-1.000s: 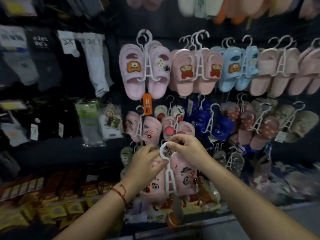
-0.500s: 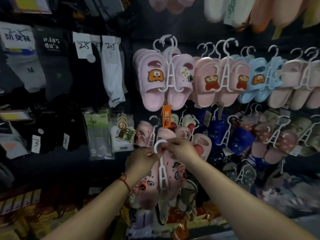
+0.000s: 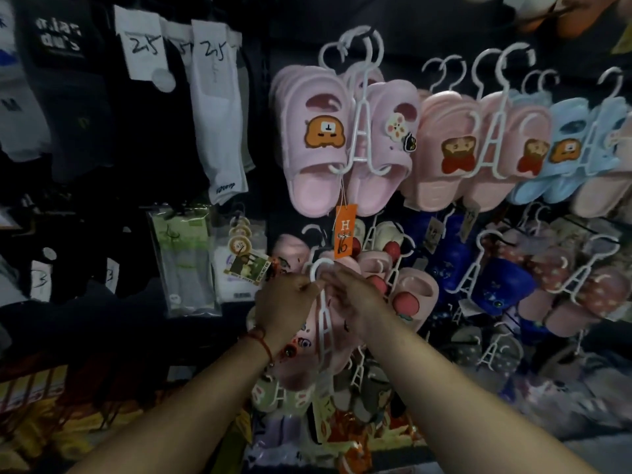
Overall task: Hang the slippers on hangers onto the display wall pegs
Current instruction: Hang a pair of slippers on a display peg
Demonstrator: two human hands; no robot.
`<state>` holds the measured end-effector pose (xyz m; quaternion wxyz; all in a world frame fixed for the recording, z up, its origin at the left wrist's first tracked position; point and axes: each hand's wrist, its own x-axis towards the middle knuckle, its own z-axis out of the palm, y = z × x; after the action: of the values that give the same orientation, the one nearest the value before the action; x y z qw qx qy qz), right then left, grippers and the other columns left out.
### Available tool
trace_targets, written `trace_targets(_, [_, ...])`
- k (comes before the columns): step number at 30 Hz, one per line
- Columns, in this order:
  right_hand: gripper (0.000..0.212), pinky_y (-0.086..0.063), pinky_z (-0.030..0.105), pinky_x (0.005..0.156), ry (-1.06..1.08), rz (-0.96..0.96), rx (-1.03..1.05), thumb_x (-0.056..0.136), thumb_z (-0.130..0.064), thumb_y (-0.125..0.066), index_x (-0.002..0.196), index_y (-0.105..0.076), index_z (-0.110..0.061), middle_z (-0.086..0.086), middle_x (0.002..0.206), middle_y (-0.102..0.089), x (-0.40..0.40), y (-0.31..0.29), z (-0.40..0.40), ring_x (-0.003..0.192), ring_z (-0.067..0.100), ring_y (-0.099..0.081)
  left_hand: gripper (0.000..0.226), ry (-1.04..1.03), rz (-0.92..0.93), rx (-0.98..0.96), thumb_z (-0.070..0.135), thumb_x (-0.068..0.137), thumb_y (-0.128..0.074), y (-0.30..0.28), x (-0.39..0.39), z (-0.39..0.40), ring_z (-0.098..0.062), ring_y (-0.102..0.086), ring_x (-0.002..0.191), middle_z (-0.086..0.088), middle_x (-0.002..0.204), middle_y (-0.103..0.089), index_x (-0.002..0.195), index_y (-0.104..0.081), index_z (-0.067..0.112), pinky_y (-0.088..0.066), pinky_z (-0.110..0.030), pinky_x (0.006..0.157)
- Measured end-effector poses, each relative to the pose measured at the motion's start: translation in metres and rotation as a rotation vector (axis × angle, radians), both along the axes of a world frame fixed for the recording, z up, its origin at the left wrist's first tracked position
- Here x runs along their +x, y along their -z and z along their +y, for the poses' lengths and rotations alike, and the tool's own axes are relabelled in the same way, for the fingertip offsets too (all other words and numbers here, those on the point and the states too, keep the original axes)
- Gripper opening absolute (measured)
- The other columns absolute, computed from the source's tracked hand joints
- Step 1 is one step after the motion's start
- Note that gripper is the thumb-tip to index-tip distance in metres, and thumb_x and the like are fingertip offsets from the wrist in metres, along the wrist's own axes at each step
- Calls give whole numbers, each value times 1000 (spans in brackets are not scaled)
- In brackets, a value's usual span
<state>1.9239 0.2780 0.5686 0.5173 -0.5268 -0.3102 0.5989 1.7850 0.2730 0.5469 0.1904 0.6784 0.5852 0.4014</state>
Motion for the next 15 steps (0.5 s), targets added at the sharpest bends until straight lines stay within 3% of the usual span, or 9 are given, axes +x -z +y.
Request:
trace_targets(3, [24,-50,14,57,1,156,19,102,-27,-54,110,-73,-13,-2,97,-76,2,6,14,75,3,-68,54,36,65,113,38,97,-62,4,-5,18,-15,-44,48,3,47,-39,51,-40,21,-33,-33,53])
trace_targets(7, [25,-55,23,71,53,171,32,101,-25,-55,108,-75,-11,4,103,-75,-2,12,33,83,12,-71,50,63,138,215,44,93,-57,5,-13,39,-15,-45,49,6,47,-38,52,-37,25,-37,-32,53])
trace_targets(11, [21,-50,19,54,144,128,22,100,-15,-55,109,-72,-5,10,95,-69,-5,16,48,67,11,-61,50,111,139,245,39,97,-61,11,-17,55,-11,-42,47,8,47,-37,54,-38,28,-32,-31,50])
trace_targets(15, [21,-51,22,48,225,56,-18,99,-9,-56,112,-69,0,9,82,-72,-9,17,61,58,10,-64,52,118,206,242,36,96,-62,13,-17,73,-14,-44,52,9,51,-37,52,-34,29,-30,-30,56])
